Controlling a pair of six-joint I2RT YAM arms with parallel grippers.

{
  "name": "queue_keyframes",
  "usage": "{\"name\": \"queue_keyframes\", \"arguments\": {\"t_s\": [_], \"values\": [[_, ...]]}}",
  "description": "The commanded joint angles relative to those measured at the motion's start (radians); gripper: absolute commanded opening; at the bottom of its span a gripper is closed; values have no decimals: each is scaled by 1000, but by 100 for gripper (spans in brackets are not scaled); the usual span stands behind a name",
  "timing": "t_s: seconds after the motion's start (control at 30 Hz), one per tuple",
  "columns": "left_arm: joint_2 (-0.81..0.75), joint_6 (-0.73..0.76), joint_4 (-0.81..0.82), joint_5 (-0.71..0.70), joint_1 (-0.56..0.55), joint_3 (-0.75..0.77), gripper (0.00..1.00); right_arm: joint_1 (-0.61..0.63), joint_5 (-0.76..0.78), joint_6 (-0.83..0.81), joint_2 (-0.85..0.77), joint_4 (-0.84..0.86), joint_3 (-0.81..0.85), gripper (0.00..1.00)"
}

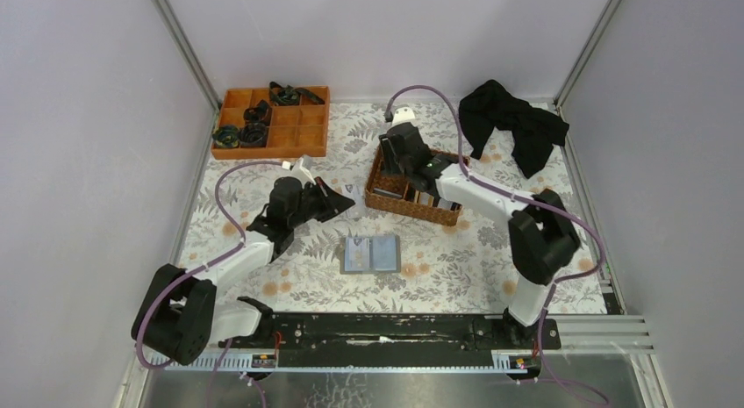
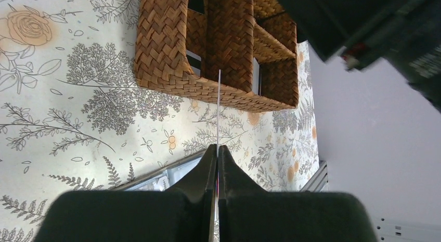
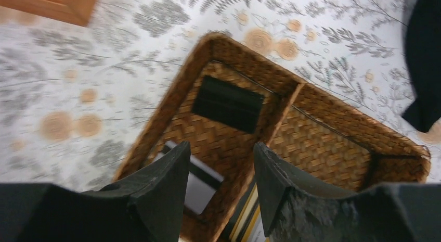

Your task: Take the credit cards out of the card holder

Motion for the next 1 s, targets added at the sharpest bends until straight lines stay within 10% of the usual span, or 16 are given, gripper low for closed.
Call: {"name": "queue_keyframes", "arguments": {"t_s": [0.0,0.43,0.97], "values": [[-24,7,60,41,21,-6,0,-38,143,-40,131,-144,159,54],[-2,2,71,51,31,-4,0,-95,128,26,245,-174,207,54],[121,-47,171,115,52,-14,0,-99,-68,5,245,-48,120,12]]}}
